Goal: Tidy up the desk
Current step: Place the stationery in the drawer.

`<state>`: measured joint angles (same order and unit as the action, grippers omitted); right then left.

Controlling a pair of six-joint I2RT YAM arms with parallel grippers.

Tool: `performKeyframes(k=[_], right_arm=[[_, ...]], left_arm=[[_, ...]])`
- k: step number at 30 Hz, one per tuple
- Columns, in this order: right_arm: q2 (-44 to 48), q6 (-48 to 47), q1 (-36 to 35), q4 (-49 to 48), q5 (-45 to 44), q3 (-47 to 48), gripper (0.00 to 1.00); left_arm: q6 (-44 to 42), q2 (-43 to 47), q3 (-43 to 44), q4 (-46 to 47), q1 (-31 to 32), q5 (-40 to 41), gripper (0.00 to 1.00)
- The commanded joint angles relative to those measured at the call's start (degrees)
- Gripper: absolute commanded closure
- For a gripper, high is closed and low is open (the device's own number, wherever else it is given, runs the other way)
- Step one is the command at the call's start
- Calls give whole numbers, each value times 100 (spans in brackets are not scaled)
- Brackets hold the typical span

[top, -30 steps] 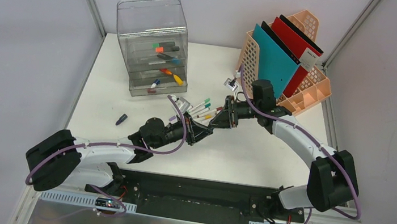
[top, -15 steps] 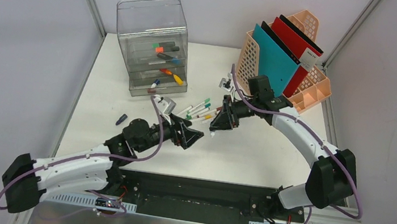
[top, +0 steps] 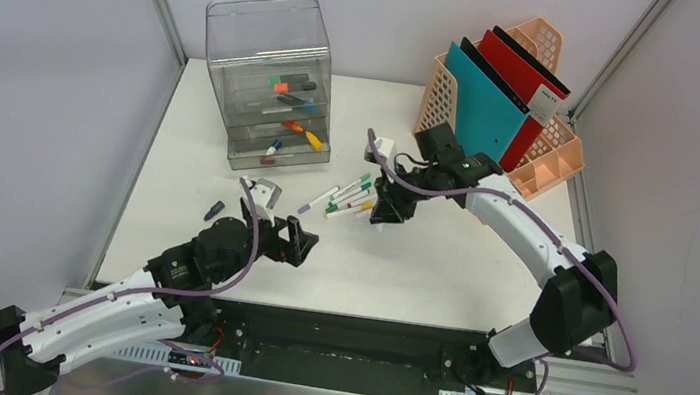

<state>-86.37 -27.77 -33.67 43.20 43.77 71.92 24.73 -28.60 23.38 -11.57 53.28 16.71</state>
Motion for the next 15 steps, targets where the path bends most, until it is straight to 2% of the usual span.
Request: performKeyframes(k=[1, 8, 15], right_arm=[[-634, -796, -407, 381, -1272, 1175, 99], [-2055, -1289, -1106, 721, -2945, 3307, 99], [-3322, -1756, -1674, 575, -4116, 5009, 99]], left_arm=[[-124, 35, 401, -742, 21, 468, 12], [-186, 45, 876, -1664, 21, 941, 12], [-423, 465, 1041, -2266, 23, 1673, 13]])
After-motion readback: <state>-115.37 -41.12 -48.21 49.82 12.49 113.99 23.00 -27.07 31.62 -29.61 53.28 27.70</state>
